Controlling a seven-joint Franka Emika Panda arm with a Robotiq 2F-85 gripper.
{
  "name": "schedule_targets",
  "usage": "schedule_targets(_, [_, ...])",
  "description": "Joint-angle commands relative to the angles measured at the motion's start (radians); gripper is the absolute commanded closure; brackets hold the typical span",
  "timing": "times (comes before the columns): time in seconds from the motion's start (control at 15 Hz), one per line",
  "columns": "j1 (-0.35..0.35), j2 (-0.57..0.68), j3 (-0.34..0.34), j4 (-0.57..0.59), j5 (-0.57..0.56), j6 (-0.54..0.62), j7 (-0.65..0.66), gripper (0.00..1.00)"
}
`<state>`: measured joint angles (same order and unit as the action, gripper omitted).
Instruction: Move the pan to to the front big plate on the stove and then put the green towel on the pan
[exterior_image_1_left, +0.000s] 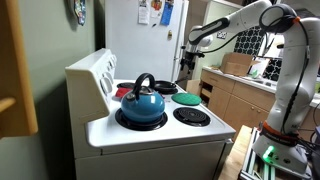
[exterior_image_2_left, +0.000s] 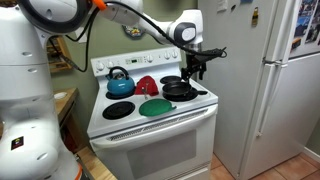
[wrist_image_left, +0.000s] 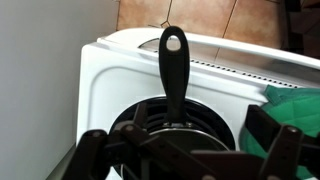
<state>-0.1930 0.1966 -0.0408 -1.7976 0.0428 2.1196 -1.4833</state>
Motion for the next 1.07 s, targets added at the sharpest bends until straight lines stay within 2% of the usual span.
schedule_targets(0.0, [0.009,-0.002,-0.011,0.000,0.000,-0.004,0.001,0.00])
schedule_targets(0.2, [0.011,-0.002,-0.012,-0.008,-0.002,-0.004,0.003,0.00])
schedule_targets(0.47, [0.038,-0.050,-0.026,-0.030,-0.119,-0.082,0.158,0.00])
schedule_targets(0.67, [0.060,-0.069,-0.030,-0.012,-0.222,-0.231,0.300,0.00])
schedule_targets(0.8, [0.062,-0.077,-0.019,-0.005,-0.229,-0.362,0.294,0.00])
schedule_targets(0.87, [0.053,-0.060,-0.019,0.000,-0.200,-0.282,0.269,0.00])
schedule_targets(1.0, [0.058,-0.065,-0.019,0.004,-0.200,-0.299,0.270,0.00])
